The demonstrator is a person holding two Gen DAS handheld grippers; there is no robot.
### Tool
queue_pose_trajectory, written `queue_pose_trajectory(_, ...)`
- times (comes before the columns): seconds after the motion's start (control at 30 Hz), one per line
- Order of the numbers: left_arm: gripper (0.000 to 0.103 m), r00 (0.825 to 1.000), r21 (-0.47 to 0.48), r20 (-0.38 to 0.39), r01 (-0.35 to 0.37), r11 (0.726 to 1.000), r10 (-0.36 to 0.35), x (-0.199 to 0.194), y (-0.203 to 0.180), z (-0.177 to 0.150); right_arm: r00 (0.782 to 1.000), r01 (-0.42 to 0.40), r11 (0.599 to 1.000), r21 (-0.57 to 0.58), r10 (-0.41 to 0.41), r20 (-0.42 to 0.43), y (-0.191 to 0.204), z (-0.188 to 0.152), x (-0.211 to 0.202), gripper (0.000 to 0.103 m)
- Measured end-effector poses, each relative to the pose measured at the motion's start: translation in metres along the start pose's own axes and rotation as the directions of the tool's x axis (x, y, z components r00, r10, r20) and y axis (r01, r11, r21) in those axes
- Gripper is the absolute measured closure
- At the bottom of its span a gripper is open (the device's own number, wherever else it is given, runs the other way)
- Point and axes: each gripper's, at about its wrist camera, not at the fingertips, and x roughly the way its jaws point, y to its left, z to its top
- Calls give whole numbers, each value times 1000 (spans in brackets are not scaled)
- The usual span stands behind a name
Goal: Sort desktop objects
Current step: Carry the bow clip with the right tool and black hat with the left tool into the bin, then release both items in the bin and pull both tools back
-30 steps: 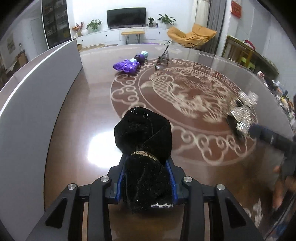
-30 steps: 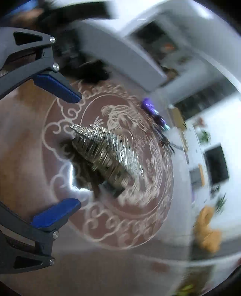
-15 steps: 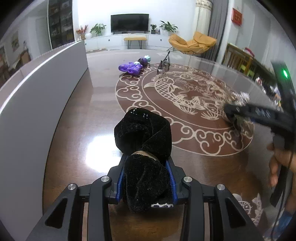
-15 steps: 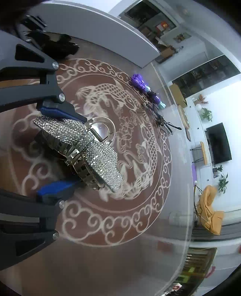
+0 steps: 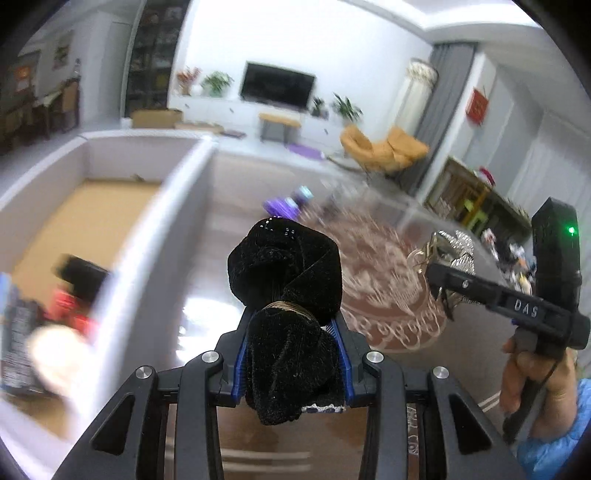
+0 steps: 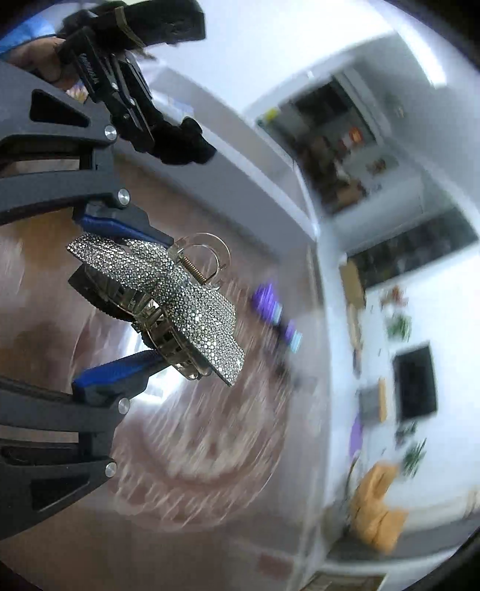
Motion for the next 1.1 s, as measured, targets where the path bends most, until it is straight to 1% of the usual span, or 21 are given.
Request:
queue_pose_trajectory(0.13, 65, 992, -56, 53, -108, 993, 111, -47, 60, 24, 988, -150, 983, -107, 152, 8, 84, 26, 13, 47)
queue_pose_trajectory(0.17, 65, 986, -81, 56, -154, 985, 159, -58, 83, 30, 982, -188, 972, -140, 191, 4, 108, 32, 18, 47)
queue_pose_trajectory(0.23, 65, 977, -123, 47, -203, 972, 210, -70, 115, 36, 968, -246, 950, -192, 249, -7, 148, 39, 28, 47)
queue_pose_trajectory(0.3, 65, 962, -154, 16, -268, 951, 274, -73, 150, 40, 954, -298, 919, -258, 298, -42, 192, 43, 46, 47)
queue_pose_trajectory(0.4, 65, 939, -158, -51, -344, 926, 340, -60, 186, 39, 939, -345, 887, -308, 323, -121, 241, 40, 83, 47)
queue_pose_trajectory(0.43, 65, 934, -157, -71, -358, 920, 352, -55, 192, 37, 935, -352, 883, -311, 321, -148, 251, 37, 96, 47)
queue_pose_trajectory(0.47, 63, 922, -154, -101, -384, 910, 372, -48, 199, 35, 935, -350, 883, -314, 310, -171, 261, 35, 111, 46)
queue_pose_trajectory(0.5, 55, 905, -147, -138, -420, 896, 402, -39, 206, 32, 935, -344, 885, -314, 294, -195, 269, 31, 126, 44)
queue_pose_trajectory(0.53, 50, 885, -137, -178, -456, 879, 431, -29, 212, 28, 933, -343, 886, -312, 282, -224, 275, 28, 138, 37)
queue_pose_trajectory(0.57, 39, 875, -133, -196, -471, 872, 443, -24, 214, 24, 929, -337, 891, -304, 263, -260, 279, 25, 151, 30)
queue_pose_trajectory(0.6, 34, 862, -131, -216, -490, 862, 458, -18, 218, 19, 928, -323, 899, -297, 239, -286, 281, 22, 160, 24)
queue_pose_trajectory(0.63, 34, 856, -132, -210, -503, 854, 471, -19, 218, 17, 930, -312, 904, -291, 229, -287, 278, 18, 161, 24)
queue_pose_trajectory(0.67, 33, 858, -138, -194, -504, 853, 476, -22, 217, 17, 933, -310, 908, -284, 233, -275, 274, 17, 158, 23)
queue_pose_trajectory(0.7, 25, 864, -147, -172, -497, 855, 473, -26, 215, 17, 934, -319, 907, -275, 251, -256, 268, 17, 151, 19)
queue_pose_trajectory(0.73, 21, 869, -155, -158, -490, 858, 468, -28, 213, 16, 936, -322, 907, -270, 263, -234, 260, 18, 143, 13)
queue_pose_trajectory(0.83, 19, 882, -155, -100, -472, 868, 461, -40, 196, 16, 959, -279, 918, -283, 253, -124, 220, 16, 105, 0)
queue_pose_trajectory(0.87, 19, 891, -148, -73, -454, 878, 449, -45, 186, 14, 970, -244, 924, -294, 231, -80, 201, 13, 93, 0)
queue_pose_trajectory(0.93, 19, 911, -129, -24, -411, 903, 411, -51, 166, 17, 990, -141, 940, -310, 140, -25, 162, 1, 79, 0)
queue_pose_trajectory(0.97, 18, 925, -115, -1, -379, 918, 381, -56, 150, 18, 998, -59, 950, -306, 54, -25, 135, -9, 76, 0)
queue_pose_trajectory(1.03, 18, 958, -72, 38, -282, 957, 285, -57, 111, 24, 996, 32, 961, -275, -52, -66, 90, -21, 80, 0)
queue_pose_trajectory(1.1, 16, 980, -16, 52, -192, 981, 193, -55, 71, 25, 982, 125, 966, -225, -152, -109, 36, -39, 77, 0)
